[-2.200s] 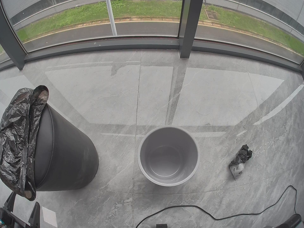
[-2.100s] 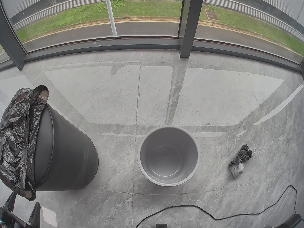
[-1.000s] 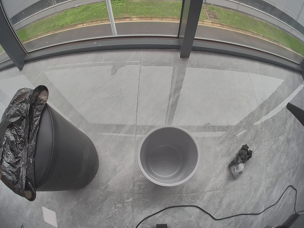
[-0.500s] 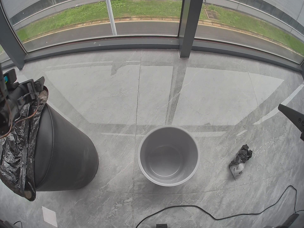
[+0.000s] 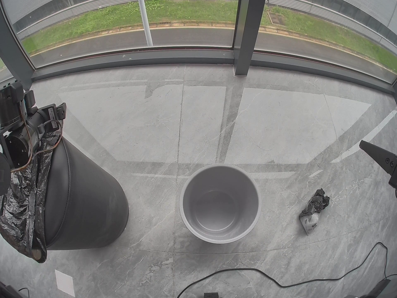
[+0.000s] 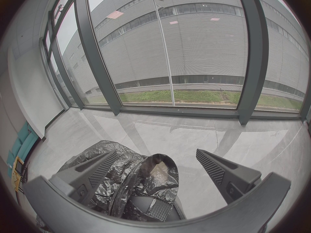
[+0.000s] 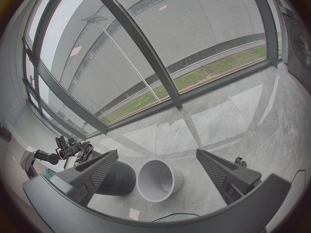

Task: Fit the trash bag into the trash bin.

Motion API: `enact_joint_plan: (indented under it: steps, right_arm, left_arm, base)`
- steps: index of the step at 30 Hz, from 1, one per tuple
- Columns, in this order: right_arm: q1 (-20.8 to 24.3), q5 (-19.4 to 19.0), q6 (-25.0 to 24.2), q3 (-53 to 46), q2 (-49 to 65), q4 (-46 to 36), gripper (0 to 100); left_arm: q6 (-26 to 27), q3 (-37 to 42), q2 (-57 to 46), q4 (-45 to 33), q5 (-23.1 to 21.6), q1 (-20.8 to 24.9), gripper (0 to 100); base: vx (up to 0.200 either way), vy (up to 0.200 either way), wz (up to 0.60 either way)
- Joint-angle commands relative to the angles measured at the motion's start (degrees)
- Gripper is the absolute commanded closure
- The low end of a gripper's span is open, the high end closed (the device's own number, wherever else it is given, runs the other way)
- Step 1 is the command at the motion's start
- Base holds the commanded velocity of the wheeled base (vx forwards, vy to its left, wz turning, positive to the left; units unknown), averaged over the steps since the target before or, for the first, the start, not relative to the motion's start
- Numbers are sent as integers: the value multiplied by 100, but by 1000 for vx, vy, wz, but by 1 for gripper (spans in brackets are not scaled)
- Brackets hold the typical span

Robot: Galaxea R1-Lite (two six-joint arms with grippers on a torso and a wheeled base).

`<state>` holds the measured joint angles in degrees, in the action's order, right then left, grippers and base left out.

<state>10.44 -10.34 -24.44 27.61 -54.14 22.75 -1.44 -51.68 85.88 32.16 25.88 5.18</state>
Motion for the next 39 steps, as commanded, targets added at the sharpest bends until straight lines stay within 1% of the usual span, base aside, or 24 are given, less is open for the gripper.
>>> enact_joint_plan:
  steps: [1,4,9,15,20,21,25,29,32,39]
  right_arm:
    - [2,-3,1,-28,9,2,0]
    - [2,-3,1,-37,17,2,0]
    - [2,-3,1,-37,9,2,0]
    - [2,-3,1,-45,9,2,0]
    - [2,-3,1,-72,17,2,0]
    - [2,-3,1,-81,9,2,0]
    - [2,-3,1,-81,9,2,0]
    - [2,-3,10,-81,9,2,0]
    - [2,-12,10,-81,9,2,0]
    - [2,-12,10,-107,-53,10,0]
  left_arm:
    - [47,193,-318,-8,-4,-105,0]
    - [188,430,-388,1,-13,-325,0]
    - [346,879,-494,10,-30,-448,0]
    - [346,817,-230,18,-39,-448,0]
    - [355,773,139,440,-39,-465,0]
    - [355,817,271,678,-39,-465,0]
    - [355,773,552,880,-39,-465,0]
    - [355,606,737,950,-13,-501,0]
    - [408,501,746,950,-22,-615,0]
    - [478,474,693,968,-13,-632,0]
  base:
    - [0,0,0]
    - [0,0,0]
    - [0,0,0]
    - [0,0,0]
    - [0,0,0]
    - [0,0,0]
    - [0,0,0]
    - [0,0,0]
    - [0,0,0]
    - [0,0,0]
